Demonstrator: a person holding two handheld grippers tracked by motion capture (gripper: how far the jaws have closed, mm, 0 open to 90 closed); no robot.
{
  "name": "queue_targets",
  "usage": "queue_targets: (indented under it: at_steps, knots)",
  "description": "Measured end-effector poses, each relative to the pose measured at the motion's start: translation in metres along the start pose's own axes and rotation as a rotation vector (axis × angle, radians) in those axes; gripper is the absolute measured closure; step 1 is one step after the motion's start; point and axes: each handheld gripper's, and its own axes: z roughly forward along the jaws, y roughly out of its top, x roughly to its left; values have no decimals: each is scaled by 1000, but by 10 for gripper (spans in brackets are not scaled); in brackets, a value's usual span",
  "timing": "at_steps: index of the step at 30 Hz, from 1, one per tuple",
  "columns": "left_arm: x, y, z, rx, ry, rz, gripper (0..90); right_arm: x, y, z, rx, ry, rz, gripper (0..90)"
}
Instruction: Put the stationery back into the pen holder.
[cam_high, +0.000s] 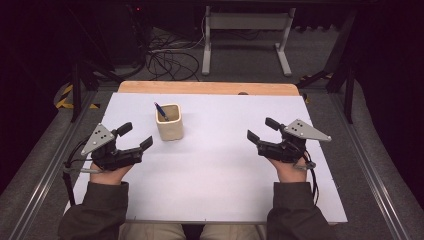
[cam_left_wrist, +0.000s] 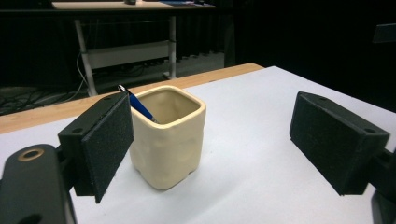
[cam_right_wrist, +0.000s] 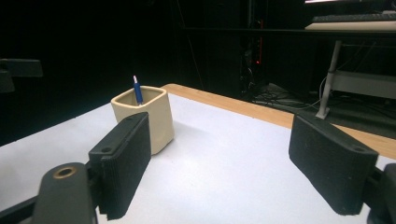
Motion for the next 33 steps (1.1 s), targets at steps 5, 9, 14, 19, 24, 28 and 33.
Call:
queue_targets:
  at_steps: [5, 9, 14, 19, 24, 28, 33]
  knots:
    - [-1, 2, -8, -10, -5, 4, 144, 1, -1, -1, 6, -3, -2, 217]
    - [-2, 3, -14, -8, -16, 7, 136, 0, -3, -3, 5, -13, 3, 217]
    - [-4, 5, -19, -13, -25, 14, 132, -1, -4, -5, 9, -22, 6, 217]
    - [-3, 4, -21, -10, -23, 18, 132, -1, -5, -5, 13, -23, 6, 217]
    - [0, 2, -20, -10, -19, 14, 131, -2, -4, -6, 9, -24, 5, 217]
    - [2, -1, -19, -3, -15, 12, 127, -3, -4, -7, 2, -23, 9, 216]
    - [5, -5, -16, 6, -13, 10, 125, -5, -5, -6, 0, -22, 9, 216]
